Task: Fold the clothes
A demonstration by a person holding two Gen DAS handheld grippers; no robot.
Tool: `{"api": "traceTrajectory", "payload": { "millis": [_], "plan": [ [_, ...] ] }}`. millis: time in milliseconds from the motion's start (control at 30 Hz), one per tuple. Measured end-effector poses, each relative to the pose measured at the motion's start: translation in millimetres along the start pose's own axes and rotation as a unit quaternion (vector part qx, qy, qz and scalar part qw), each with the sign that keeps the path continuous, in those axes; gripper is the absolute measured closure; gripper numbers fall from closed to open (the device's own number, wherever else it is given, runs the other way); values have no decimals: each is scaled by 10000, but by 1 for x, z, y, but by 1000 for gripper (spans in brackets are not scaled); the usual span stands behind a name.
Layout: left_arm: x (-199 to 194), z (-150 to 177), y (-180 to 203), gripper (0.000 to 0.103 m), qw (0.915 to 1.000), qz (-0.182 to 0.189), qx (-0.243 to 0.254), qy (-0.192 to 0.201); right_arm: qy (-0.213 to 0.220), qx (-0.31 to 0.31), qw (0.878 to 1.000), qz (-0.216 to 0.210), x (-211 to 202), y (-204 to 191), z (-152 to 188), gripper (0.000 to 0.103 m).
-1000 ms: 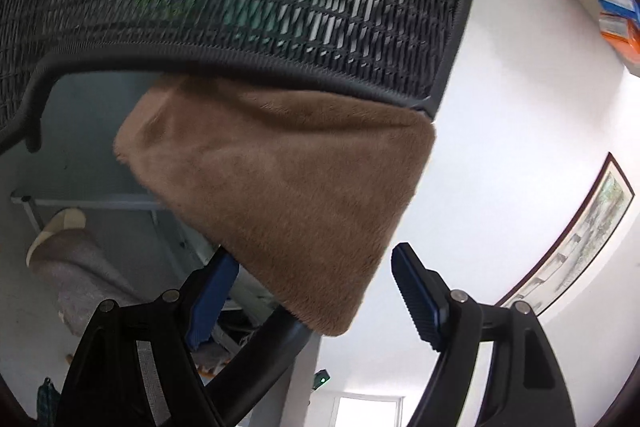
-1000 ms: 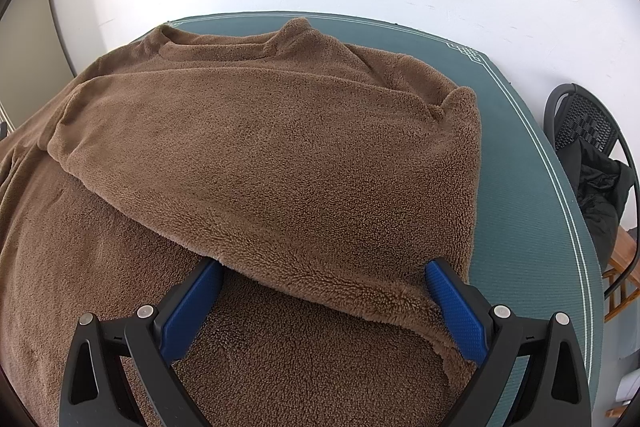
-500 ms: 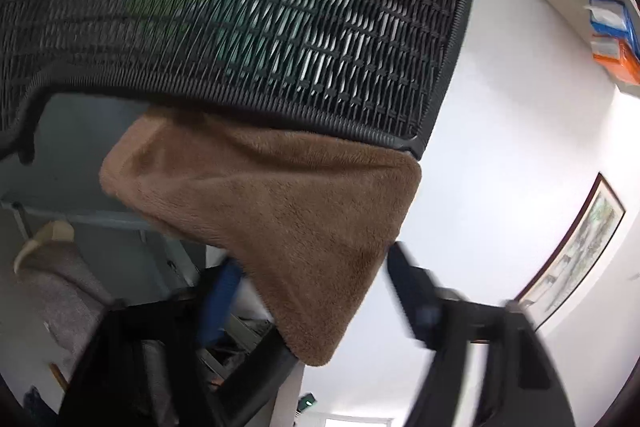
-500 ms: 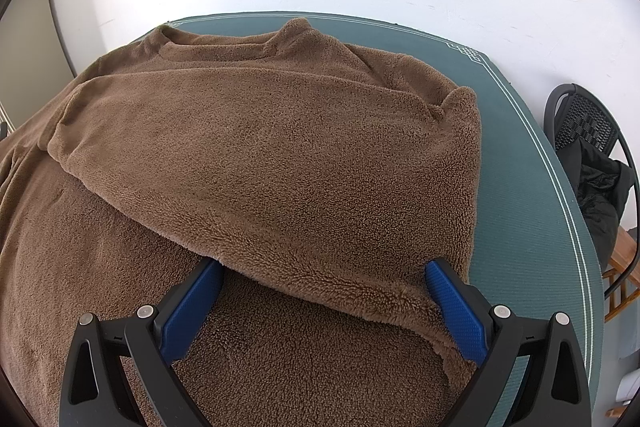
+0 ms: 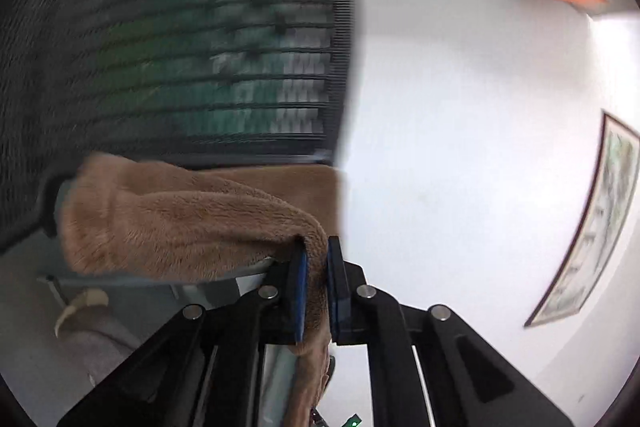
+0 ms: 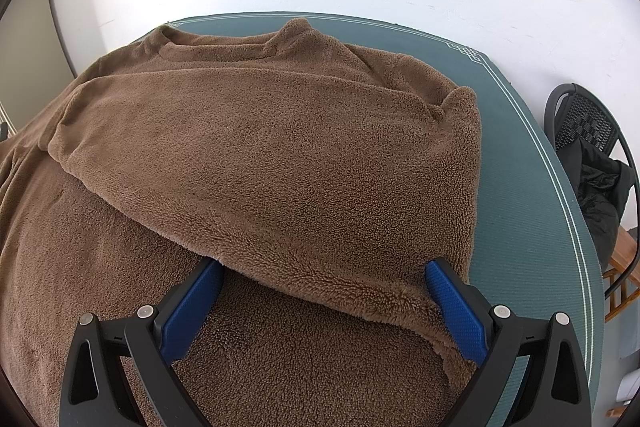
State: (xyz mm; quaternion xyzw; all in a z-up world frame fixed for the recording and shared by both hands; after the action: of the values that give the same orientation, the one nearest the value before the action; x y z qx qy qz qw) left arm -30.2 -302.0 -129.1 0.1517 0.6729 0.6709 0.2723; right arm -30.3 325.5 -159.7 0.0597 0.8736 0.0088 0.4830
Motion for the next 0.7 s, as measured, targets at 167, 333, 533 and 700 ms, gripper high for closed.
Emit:
{"api": "traceTrajectory", "payload": {
  "millis": [167,333,533,700],
  "plan": [
    [4,23,77,93,9941,0,1087,-33,7,-1,10000,-3,0,0,1,1],
    [58,85,158,93,9729,-126,2260,-475,11,0,10000,-5,0,1,1,1],
    [156,222,211,93,8909,-657,4171,-1671,15,7,10000,-14,-1,1,2,1],
    [232,352,142,91,7514,-1788,5408,-3330,17,12,10000,-20,-2,0,2,1]
  ]
}}
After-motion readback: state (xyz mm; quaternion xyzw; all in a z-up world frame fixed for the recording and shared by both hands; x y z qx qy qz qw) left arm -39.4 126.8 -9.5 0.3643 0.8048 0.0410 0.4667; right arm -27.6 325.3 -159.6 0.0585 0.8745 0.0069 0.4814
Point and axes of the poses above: each gripper's, at about its wrist camera, not at the fingertips, and x roughly the way its jaws point, y to its right, z to its underside, the point moved 9 cm from there along x, roughly the way its jaws point, and after that the axes turned 2 degrees about -y, right-handed, at the moved point
